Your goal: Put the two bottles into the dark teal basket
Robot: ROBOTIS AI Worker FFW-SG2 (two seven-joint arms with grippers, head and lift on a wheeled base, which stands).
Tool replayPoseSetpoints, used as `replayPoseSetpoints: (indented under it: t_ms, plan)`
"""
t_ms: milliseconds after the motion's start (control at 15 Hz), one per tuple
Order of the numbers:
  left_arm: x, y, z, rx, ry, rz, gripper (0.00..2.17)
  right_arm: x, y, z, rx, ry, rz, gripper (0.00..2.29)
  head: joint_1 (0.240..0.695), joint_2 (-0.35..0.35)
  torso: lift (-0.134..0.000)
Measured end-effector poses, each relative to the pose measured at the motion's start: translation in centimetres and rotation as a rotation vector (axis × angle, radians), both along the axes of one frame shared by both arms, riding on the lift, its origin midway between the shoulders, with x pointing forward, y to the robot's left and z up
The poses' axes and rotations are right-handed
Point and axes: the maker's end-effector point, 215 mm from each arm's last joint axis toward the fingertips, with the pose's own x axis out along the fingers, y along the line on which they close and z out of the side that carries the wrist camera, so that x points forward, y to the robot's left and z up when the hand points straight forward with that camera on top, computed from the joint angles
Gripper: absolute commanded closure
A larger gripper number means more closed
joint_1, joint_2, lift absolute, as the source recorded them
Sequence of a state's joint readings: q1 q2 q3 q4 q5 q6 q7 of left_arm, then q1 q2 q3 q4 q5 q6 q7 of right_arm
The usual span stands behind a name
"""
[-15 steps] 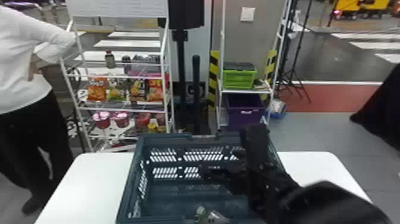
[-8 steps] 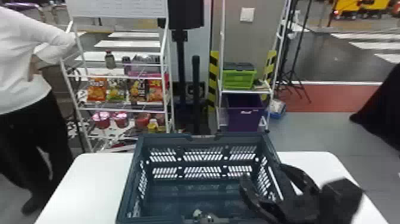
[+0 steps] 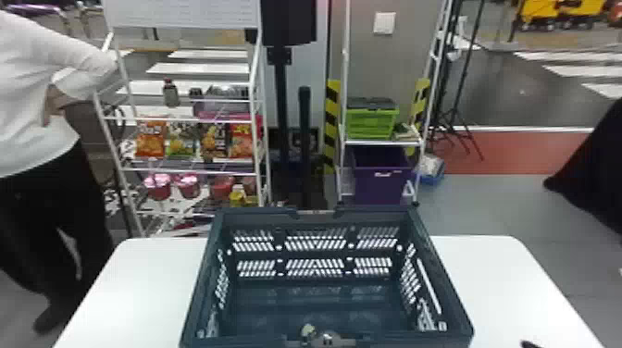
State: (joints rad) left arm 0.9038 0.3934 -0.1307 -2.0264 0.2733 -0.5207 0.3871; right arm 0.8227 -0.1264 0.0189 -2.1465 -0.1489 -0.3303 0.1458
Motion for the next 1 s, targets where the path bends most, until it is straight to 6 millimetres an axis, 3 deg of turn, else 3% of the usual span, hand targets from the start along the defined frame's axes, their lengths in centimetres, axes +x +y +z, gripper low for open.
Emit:
replayPoseSetpoints:
  t_ms: [267, 533, 733, 1000]
  plan:
    - [1.2, 0.3, 3.0, 0.026, -0.025, -0.006, 2.15, -2.8, -1.8, -1.2, 0.013, -0.023, -0.013, 0.05, 0.499, 0.000, 0.000]
    - [4.9, -1.4, 7.2, 0.118, -0.014, -0.048, 2.15, -5.4, -4.1, -1.4, 0.020, -0.064, -0.070, 0.05, 0.499, 0.000, 0.000]
    - [8.2, -3.4, 10.0, 0.162, -0.006, -0.090, 2.15, -7.0, -4.6, -1.8, 0.018, -0.072, -0.086, 0.06, 0.499, 0.000, 0.000]
    - [11.9, -8.0, 13.6, 0.174, -0.039, -0.191, 2.15, -7.9, -4.3, -2.6, 0.018, -0.055, -0.088, 0.06, 0.499, 0.000, 0.000]
